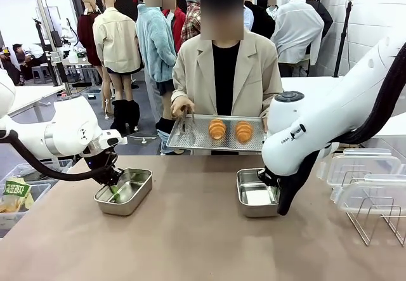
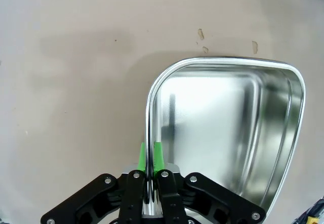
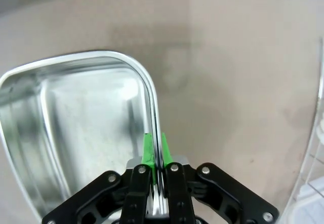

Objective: Place the bread in airtight containers.
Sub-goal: Lift both Airtight Container, then once an object is inside an Airtight Container , place the container in the center of the table.

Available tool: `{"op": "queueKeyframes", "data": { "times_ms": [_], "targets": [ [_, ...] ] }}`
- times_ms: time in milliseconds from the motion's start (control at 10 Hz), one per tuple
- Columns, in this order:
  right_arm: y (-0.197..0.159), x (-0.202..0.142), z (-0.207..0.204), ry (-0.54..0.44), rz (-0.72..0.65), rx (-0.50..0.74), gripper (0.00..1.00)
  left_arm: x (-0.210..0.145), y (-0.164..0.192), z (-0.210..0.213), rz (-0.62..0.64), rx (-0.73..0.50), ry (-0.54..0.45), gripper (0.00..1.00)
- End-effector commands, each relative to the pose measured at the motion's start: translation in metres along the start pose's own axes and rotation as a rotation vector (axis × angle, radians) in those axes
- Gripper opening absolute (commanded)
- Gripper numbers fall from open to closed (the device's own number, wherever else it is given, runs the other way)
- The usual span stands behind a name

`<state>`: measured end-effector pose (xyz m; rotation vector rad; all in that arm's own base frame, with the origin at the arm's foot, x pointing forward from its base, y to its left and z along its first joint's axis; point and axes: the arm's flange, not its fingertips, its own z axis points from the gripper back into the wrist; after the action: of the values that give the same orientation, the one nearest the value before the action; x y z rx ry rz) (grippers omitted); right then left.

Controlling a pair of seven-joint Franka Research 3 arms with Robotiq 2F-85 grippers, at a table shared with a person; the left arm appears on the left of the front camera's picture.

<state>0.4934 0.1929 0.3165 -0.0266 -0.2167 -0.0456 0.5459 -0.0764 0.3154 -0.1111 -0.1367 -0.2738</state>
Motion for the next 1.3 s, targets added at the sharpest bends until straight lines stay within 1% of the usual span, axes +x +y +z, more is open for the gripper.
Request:
{"op": "queueKeyframes", "data": {
  "times_ms": [0, 100, 900, 1000, 1100, 1200],
  "targets": [
    [0.015, 0.008, -0.001, 0.123, -0.014, -0.153, 0.0, 0.001, 0.002, 0.0, -0.018, 0.019, -0.002, 0.0],
    [0.0, 0.0, 0.0, 0.0, 0.0, 0.0, 0.0, 0.001, 0.002, 0.0, -0.018, 0.019, -0.002, 0.0],
    [0.0, 0.0, 0.0, 0.0, 0.0, 0.0, 0.0, 0.0, -0.001, -0.001, -0.01, 0.006, 0.003, 0.0],
    [0.002, 0.002, 0.002, 0.005, -0.012, -0.018, 0.0, -0.005, -0.023, 0.019, -0.02, 0.04, -0.025, 0.0],
    [-0.015, -0.001, 0.036, -0.014, -0.043, 0.066, 0.0, -0.006, -0.042, 0.039, -0.031, 0.035, -0.035, 0.0],
    [-0.025, 0.001, 0.062, -0.002, -0.081, 0.12, 0.0, -0.007, -0.06, 0.062, -0.035, 0.079, -0.053, 0.0]
  ]
}}
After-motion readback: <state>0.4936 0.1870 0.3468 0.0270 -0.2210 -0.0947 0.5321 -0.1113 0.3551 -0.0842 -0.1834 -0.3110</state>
